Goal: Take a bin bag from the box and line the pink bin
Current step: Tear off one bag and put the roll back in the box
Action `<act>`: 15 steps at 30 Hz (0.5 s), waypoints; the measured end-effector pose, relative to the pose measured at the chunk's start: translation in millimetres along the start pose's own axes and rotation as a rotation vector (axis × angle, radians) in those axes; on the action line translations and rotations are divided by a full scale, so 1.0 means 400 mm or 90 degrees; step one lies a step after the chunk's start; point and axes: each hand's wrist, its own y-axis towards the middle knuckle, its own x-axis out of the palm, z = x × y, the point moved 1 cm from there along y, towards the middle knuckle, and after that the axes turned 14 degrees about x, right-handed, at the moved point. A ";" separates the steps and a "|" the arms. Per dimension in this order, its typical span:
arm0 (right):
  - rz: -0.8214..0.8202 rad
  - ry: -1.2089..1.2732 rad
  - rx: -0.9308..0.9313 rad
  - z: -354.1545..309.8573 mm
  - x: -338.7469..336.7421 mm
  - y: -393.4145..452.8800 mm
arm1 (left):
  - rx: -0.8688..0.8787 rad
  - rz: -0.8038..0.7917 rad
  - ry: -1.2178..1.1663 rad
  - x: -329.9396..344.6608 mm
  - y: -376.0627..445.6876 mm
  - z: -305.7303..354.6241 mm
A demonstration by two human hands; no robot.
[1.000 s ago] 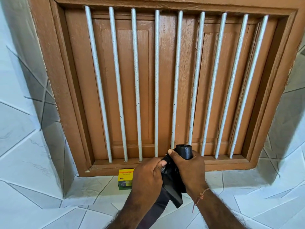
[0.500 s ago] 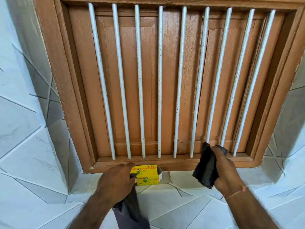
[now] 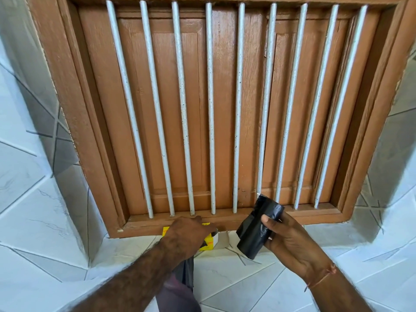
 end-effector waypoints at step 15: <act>-0.036 0.112 -0.238 -0.078 0.105 -0.001 | -0.056 0.284 -0.250 -0.024 -0.062 0.069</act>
